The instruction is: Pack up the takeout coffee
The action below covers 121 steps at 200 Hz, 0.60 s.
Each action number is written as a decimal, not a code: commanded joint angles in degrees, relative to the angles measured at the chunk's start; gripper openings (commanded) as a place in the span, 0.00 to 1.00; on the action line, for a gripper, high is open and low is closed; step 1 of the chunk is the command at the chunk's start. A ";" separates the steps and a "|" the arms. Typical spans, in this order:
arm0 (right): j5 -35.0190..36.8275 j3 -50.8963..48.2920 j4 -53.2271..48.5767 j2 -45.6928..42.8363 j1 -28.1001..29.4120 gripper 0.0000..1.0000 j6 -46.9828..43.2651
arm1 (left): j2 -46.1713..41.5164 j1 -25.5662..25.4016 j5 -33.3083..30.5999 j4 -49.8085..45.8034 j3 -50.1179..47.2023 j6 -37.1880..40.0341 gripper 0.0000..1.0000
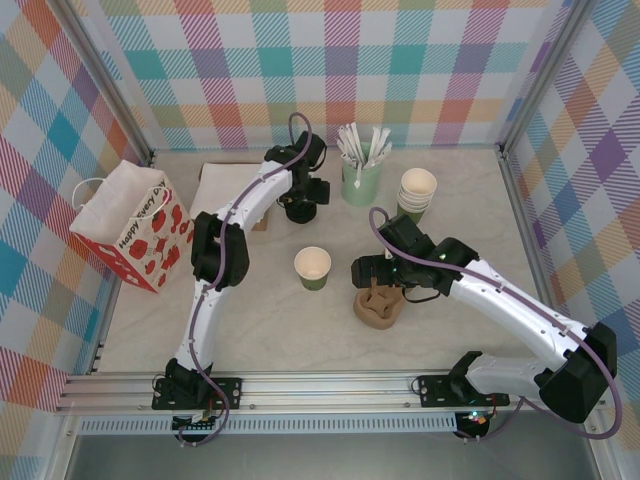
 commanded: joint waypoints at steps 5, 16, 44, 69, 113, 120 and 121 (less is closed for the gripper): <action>-0.25 -0.77 0.37 -0.41 0.28 1.00 0.45 | -0.29 -0.17 2.10 -0.62 2.50 1.13 0.69; -0.27 -0.81 0.39 -0.46 0.28 1.00 0.49 | 0.03 -0.17 2.22 -0.71 2.58 1.17 0.64; -0.27 -0.77 0.42 -0.51 0.28 1.00 0.50 | 0.61 -0.17 2.67 -0.95 3.06 1.33 0.56; -0.32 -0.74 0.46 -0.48 0.28 1.00 0.57 | 1.32 -0.16 2.82 -1.22 3.52 1.34 0.51; -0.25 -0.77 0.46 -0.50 0.26 1.00 0.57 | 2.37 -0.18 2.81 -1.78 4.08 1.48 0.50; -0.27 -0.77 0.45 -0.51 0.28 1.00 0.57 | 2.48 -0.18 2.72 -1.82 4.13 1.48 0.50; -0.27 -0.77 0.42 -0.51 0.28 1.00 0.57 | 2.52 -0.18 2.68 -1.83 4.11 1.50 0.50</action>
